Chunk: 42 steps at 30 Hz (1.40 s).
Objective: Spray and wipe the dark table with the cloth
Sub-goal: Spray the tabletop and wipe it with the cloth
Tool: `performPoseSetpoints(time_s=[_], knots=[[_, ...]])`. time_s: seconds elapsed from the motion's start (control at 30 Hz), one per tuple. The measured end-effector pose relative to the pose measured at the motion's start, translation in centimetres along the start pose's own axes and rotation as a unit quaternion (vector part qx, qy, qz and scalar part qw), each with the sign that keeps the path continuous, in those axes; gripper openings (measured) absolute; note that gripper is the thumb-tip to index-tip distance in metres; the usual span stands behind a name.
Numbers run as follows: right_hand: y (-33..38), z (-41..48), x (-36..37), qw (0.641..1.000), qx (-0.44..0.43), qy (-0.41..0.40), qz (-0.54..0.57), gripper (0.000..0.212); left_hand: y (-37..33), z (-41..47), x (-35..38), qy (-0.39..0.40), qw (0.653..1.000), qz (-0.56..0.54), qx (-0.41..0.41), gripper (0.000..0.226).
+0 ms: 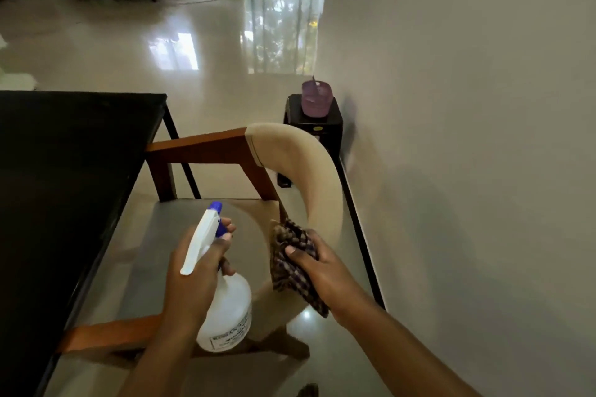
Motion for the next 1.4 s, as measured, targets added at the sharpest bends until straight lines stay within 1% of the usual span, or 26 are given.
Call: performPoseSetpoints(time_s=[0.03, 0.13, 0.27, 0.37, 0.47, 0.57, 0.63, 0.7, 0.77, 0.8, 0.87, 0.93, 0.97, 1.03, 1.07, 1.1, 1.17, 1.23, 1.3, 1.4], knots=[[0.5, 1.4, -0.4, 1.0, 0.006, 0.015, -0.014, 0.038, -0.1, 0.9, 0.5, -0.011, 1.0, 0.004, -0.011, 0.02], [2.3, 5.7, -0.8, 0.998, 0.009, 0.053, -0.024, 0.031, -0.8, 2.9, 1.5, -0.043, 0.998, 0.02, -0.031, 0.036], [3.3, 12.2, -0.3, 0.992, 0.016, 0.115, -0.045, 0.023, -0.5, 5.5, 2.8, -0.137, 0.984, 0.004, -0.114, 0.046], [4.3, 16.4, 0.3, 0.982, 0.042, 0.173, -0.056, 0.026, 0.1, 7.5, 4.1, -0.202, 0.968, -0.006, -0.147, 0.038], [5.1, 20.8, 0.5, 0.966, 0.062, 0.234, -0.089, 0.035, 0.3, 9.6, 5.8, -0.273, 0.942, -0.012, -0.194, 0.045], [5.8, 26.0, 0.7, 0.943, 0.091, 0.298, -0.117, 0.025, 0.7, 12.2, 7.5, -0.331, 0.91, -0.006, -0.249, 0.056], [6.8, 28.6, 0.8, 0.924, 0.109, 0.338, -0.141, 0.023, 0.1, 13.5, 8.8, -0.367, 0.891, 0.004, -0.268, 0.061], [8.0, 30.8, 0.7, 0.903, 0.118, 0.38, -0.162, 0.021, -1.0, 14.4, 10.3, -0.407, 0.865, 0.012, -0.292, 0.059], [9.3, 32.4, 0.6, 0.883, 0.111, 0.416, -0.186, 0.017, -2.5, 15.2, 11.7, -0.441, 0.844, -0.006, -0.307, 0.058], [9.9, 32.8, 0.6, 0.875, 0.105, 0.43, -0.195, 0.018, -3.3, 15.6, 12.2, -0.45, 0.838, -0.016, -0.309, 0.062], [11.0, 33.8, 0.5, 0.86, 0.101, 0.456, -0.207, 0.028, -4.9, 16.6, 13.1, -0.466, 0.829, -0.03, -0.308, 0.072], [11.6, 34.6, 0.4, 0.85, 0.102, 0.474, -0.208, 0.025, -6.3, 17.5, 13.6, -0.483, 0.824, -0.03, -0.293, 0.074], [11.8, 34.8, 0.5, 0.847, 0.103, 0.479, -0.208, 0.023, -6.5, 17.8, 13.8, -0.483, 0.825, -0.026, -0.29, 0.07], [11.9, 35.2, 0.7, 0.838, 0.103, 0.489, -0.219, 0.023, -7.1, 18.2, 13.9, -0.489, 0.825, -0.007, -0.283, 0.042], [11.9, 35.3, 0.8, 0.834, 0.101, 0.495, -0.223, 0.023, -7.2, 18.4, 13.9, -0.495, 0.824, 0.003, -0.277, 0.034], [11.8, 35.5, 1.0, 0.83, 0.099, 0.501, -0.224, 0.024, -7.1, 18.5, 14.0, -0.499, 0.823, 0.009, -0.272, 0.034], [11.6, 35.7, 1.3, 0.827, 0.102, 0.507, -0.22, 0.026, -6.8, 18.7, 14.1, -0.502, 0.823, 0.014, -0.267, 0.041], [11.6, 36.0, 1.5, 0.822, 0.102, 0.518, -0.211, 0.021, -6.4, 18.6, 14.0, -0.509, 0.819, 0.019, -0.263, 0.047], [11.6, 36.3, 1.8, 0.819, 0.111, 0.528, -0.195, 0.017, -6.0, 18.6, 13.9, -0.514, 0.815, 0.018, -0.266, 0.047], [11.6, 37.4, 2.5, 0.812, 0.137, 0.538, -0.181, 0.019, -5.7, 18.8, 13.9, -0.529, 0.8, 0.004, -0.282, 0.057]])
Point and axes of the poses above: each hand's wrist, its own z-axis towards the middle knuckle, its own x-axis out of the palm, y = z × x, the point moved 4 cm from there along z, towards the middle knuckle, and after that the axes turned 11 degrees about z, right-handed, at the moved point
